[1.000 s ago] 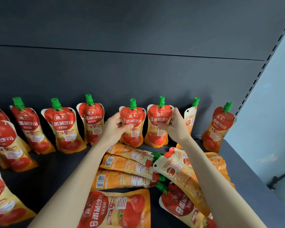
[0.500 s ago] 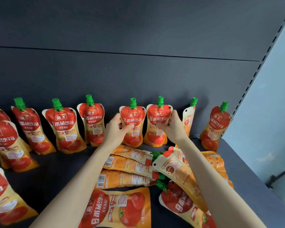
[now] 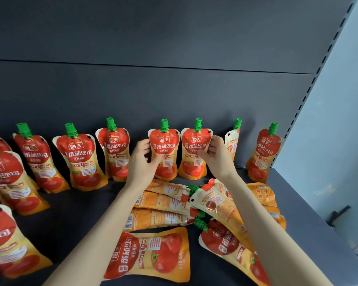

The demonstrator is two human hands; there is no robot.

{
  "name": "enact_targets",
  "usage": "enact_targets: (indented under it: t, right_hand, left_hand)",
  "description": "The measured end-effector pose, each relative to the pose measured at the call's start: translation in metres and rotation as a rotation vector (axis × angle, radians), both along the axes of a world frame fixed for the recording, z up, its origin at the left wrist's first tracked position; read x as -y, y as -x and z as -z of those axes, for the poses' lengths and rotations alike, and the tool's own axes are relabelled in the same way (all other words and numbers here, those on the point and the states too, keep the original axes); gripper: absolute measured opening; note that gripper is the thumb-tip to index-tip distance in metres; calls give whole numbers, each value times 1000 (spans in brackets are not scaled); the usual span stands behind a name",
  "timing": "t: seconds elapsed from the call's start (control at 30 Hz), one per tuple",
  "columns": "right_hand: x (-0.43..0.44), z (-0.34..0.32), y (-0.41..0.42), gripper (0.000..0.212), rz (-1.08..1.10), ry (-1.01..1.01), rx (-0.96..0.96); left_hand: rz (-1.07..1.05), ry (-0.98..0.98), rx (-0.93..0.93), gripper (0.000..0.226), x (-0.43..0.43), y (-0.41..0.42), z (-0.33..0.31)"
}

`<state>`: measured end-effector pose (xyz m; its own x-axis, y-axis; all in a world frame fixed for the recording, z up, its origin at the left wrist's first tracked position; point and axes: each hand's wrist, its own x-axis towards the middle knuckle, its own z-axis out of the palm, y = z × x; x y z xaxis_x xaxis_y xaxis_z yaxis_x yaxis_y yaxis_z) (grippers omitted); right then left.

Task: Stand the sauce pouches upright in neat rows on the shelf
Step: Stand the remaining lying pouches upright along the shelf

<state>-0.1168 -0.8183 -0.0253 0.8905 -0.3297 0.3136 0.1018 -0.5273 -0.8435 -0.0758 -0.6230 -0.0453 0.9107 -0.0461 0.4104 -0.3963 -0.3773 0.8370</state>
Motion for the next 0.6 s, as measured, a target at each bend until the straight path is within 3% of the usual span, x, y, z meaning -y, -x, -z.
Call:
enact_targets:
  t: [0.17,0.4,0.6]
  right_hand:
    - [0,-3,31,41,101,4,48]
    - [43,-15,69,17,253,39,148]
    - [104,-32,69,12,344,120,227]
  left_hand:
    - [-138,-15,154,35,4,24,-5]
    - [126,10,229,15,66,48,-32]
    - [233,-40,277,27,139,41,-63]
